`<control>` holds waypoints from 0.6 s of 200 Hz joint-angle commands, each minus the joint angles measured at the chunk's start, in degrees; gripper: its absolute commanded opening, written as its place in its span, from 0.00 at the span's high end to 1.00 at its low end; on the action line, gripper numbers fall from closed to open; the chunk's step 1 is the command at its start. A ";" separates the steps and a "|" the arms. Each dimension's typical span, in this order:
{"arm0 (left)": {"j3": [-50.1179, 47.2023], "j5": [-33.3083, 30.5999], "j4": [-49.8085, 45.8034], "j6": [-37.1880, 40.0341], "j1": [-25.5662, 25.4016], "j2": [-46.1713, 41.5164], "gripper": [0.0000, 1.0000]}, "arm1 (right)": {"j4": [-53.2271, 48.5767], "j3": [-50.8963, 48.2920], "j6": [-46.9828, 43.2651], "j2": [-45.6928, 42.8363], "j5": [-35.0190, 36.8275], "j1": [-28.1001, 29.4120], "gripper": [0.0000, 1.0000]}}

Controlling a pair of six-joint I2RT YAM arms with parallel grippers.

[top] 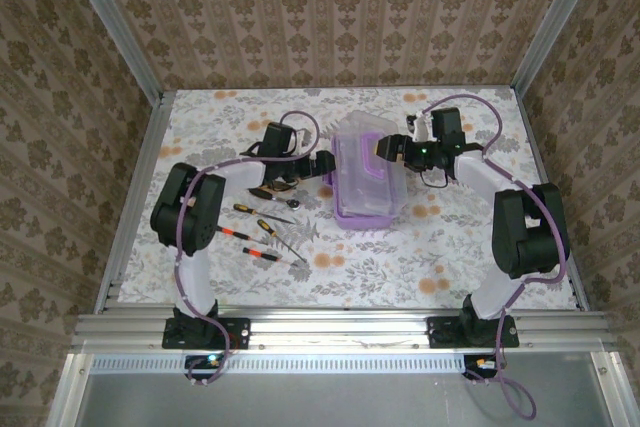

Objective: Pack the tool kit

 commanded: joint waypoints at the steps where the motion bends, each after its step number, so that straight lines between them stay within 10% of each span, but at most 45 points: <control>1: 1.12 -0.33 -1.65 0.20 -0.78 2.47 0.00 | 3.48 -0.82 1.55 -1.58 -5.39 -0.11 0.28; 120: 0.90 -0.89 -2.79 0.54 -0.95 2.72 0.00 | 19.60 -7.31 11.84 -1.77 -13.15 -3.97 0.28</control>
